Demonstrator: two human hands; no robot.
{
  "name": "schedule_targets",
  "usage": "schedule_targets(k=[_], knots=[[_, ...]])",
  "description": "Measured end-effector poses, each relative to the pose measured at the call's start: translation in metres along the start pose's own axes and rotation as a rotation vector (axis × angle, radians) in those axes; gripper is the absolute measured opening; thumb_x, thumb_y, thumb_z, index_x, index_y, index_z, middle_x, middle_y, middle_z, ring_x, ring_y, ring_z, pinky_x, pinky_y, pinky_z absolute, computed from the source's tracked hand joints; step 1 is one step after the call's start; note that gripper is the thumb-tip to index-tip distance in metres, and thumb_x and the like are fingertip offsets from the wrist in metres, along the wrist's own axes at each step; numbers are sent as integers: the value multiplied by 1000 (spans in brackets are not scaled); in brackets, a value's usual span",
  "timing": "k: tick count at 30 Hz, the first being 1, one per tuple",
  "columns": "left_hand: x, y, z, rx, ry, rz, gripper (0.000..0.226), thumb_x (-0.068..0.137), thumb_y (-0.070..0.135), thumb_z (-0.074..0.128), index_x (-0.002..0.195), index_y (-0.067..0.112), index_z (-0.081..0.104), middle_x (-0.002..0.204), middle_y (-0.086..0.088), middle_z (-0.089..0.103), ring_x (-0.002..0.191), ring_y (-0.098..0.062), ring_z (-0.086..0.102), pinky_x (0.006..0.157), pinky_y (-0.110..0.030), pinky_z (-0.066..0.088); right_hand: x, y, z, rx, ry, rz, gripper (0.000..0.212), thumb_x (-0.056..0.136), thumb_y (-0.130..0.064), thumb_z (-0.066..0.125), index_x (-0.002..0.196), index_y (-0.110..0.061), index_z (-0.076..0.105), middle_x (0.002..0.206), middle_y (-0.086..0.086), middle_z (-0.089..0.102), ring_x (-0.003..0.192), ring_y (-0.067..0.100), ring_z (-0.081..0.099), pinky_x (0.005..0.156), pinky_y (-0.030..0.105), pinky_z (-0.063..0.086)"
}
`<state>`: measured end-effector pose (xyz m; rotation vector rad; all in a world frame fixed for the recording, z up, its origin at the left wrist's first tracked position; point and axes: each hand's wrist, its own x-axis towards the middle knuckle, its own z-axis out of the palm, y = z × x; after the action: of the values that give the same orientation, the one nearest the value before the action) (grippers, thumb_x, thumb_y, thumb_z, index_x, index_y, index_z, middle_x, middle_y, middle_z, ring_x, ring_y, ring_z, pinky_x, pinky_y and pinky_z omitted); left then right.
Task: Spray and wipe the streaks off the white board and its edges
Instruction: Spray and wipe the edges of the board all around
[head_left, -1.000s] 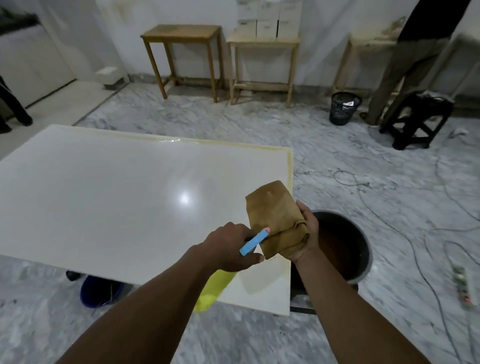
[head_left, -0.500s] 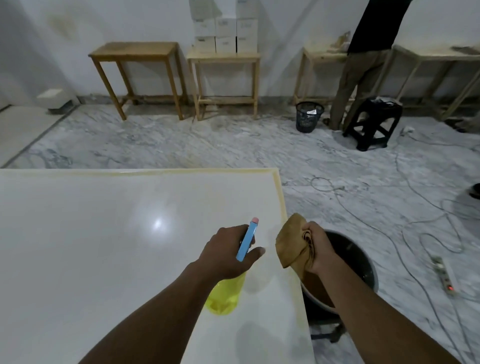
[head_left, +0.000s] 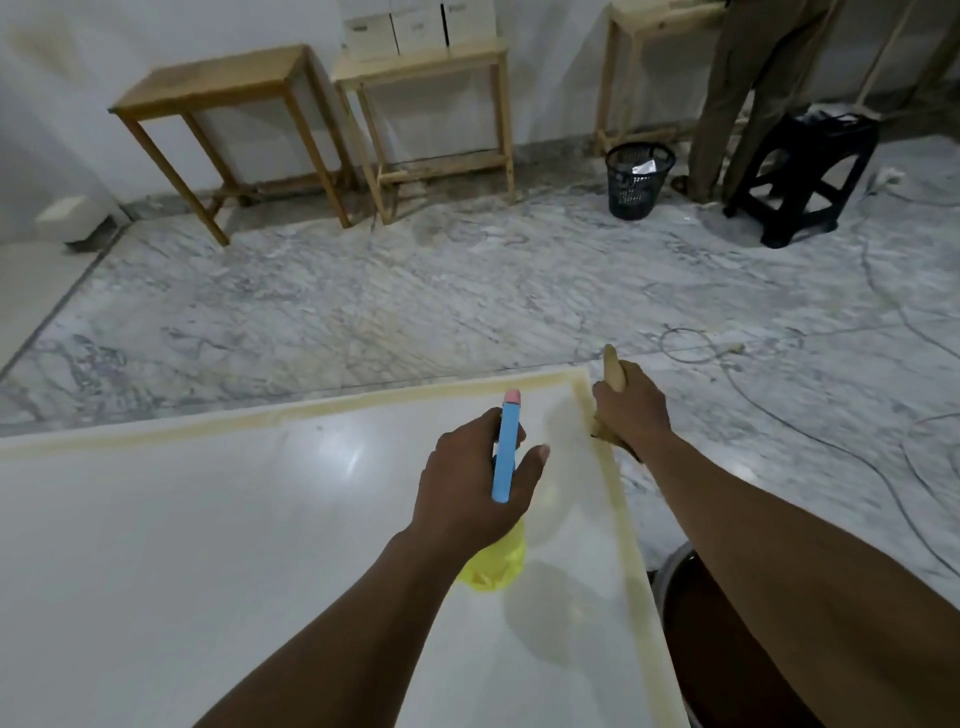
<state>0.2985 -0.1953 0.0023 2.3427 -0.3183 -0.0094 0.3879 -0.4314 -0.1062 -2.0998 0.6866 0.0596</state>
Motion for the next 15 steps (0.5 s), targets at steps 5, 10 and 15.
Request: schedule_targets(k=[5, 10, 15], knots=[[42, -15, 11, 10, 23, -2, 30, 92, 50, 75, 102, 23, 65, 77, 17, 61, 71, -13, 66, 69, -24, 51, 67, 13, 66, -443, -216, -159, 72, 81, -70, 34, 145, -40, 26, 159, -3, 23, 145, 33, 22, 112, 60, 27], [48, -27, 18, 3, -25, -15, 29, 92, 51, 74, 101, 26, 62, 78, 17, 61, 69, -13, 65, 67, -18, 47, 60, 40, 95, -567, 45, -374, 56, 99, -43, 28, 153, -34, 16, 164, 9, 10, 150, 35, 10, 116, 59, 29], [35, -36, 23, -3, -32, -15, 31, 89, 56, 69, 99, 28, 61, 79, 15, 64, 67, -13, 65, 65, -26, 55, 43, 50, 97, -513, 66, -383, 54, 104, -39, 26, 156, -32, 11, 166, 8, 8, 151, 36, 9, 112, 53, 36]])
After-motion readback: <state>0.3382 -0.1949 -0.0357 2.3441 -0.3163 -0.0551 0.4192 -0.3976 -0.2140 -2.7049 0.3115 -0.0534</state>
